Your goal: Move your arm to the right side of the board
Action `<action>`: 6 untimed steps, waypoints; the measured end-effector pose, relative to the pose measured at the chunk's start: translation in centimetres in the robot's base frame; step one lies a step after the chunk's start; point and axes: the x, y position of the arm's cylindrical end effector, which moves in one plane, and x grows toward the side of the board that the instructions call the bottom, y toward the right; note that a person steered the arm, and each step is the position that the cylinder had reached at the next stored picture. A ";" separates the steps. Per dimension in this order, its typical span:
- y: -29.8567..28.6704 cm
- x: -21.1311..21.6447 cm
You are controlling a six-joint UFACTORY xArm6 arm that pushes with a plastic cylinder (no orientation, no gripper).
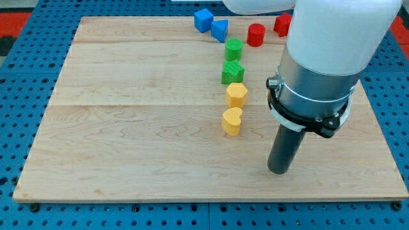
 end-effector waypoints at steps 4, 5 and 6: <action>0.1 -1.0; 0.5 -0.9; 7.8 0.6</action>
